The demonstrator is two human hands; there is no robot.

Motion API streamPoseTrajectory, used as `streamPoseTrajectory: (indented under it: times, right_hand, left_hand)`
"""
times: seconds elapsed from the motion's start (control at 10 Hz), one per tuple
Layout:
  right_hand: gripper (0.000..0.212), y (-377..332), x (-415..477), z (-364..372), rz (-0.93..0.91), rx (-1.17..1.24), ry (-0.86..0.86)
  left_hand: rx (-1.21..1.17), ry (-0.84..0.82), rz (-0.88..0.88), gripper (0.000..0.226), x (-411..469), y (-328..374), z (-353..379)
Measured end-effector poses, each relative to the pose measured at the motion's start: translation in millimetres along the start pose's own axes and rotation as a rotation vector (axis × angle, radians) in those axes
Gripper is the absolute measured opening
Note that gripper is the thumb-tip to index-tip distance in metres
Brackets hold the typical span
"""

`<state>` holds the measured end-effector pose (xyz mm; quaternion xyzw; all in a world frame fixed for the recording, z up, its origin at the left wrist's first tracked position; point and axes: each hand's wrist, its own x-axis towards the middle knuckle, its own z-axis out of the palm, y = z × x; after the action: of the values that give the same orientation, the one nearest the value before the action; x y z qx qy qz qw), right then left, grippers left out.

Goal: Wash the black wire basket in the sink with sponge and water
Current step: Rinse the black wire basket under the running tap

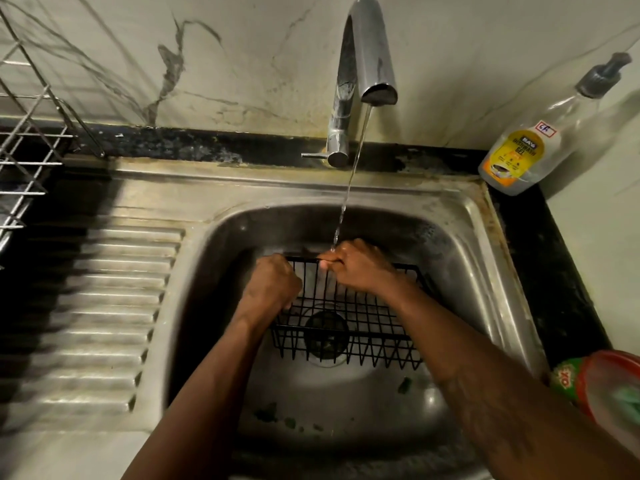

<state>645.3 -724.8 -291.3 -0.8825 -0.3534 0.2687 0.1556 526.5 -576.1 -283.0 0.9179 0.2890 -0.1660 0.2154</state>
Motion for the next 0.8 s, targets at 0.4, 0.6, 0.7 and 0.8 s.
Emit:
streamPoseTrajectory:
  times: [0.4,0.6,0.7,0.8]
  right_hand:
    - [0.014,4,-15,-1,-0.262,-0.207,0.293]
    - [0.015,-42,3,24,-0.201,0.046,-0.121]
    - [0.020,-37,10,28,-0.081,0.213,-0.096]
    - [0.018,-38,12,26,0.088,0.445,-0.020]
  left_hand:
    - [0.512,-0.028,0.082,0.012,-4,-10,-19]
    - [0.722,-0.033,0.282,0.023,-11,-1,-17]
    - [0.607,-0.025,0.303,0.019,-5,-5,-9]
    - [0.537,0.104,0.245,0.016,-1,-8,-4]
